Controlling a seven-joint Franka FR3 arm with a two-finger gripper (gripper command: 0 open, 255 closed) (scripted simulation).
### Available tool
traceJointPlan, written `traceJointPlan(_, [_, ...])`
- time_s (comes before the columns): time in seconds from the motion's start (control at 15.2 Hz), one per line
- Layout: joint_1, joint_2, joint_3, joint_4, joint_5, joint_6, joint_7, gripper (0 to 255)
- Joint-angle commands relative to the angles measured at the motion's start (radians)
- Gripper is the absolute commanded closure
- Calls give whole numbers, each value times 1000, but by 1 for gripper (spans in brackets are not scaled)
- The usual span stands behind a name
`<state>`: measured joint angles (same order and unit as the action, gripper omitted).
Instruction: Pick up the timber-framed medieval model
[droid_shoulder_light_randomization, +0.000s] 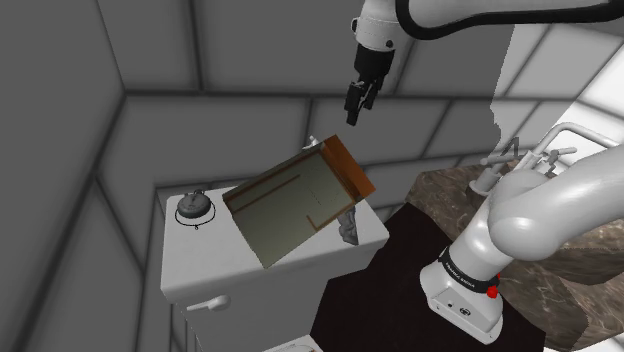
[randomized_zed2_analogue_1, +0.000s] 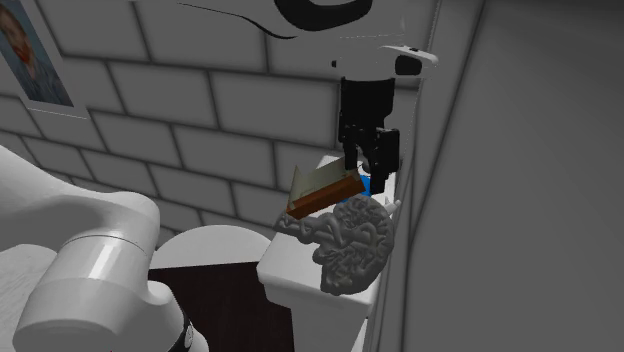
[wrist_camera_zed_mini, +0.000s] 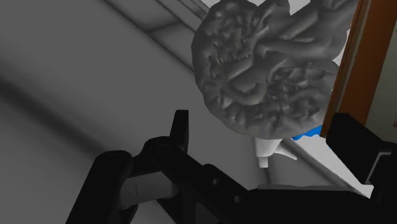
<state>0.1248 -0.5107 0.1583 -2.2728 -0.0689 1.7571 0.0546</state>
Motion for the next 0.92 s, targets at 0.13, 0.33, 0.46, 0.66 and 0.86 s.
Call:
traceJointPlan(0.13, [44, 115, 64, 63, -1, 19, -6, 0])
traceJointPlan(0.33, [73, 197, 109, 111, -10, 28, -11, 0])
traceJointPlan(0.46, [75, 203, 112, 102, -11, 42, -10, 0])
traceJointPlan(0.66, [76, 209, 113, 67, -12, 82, -3, 0])
traceJointPlan(0.86, [76, 218, 116, 27, -15, 130, 5, 0])
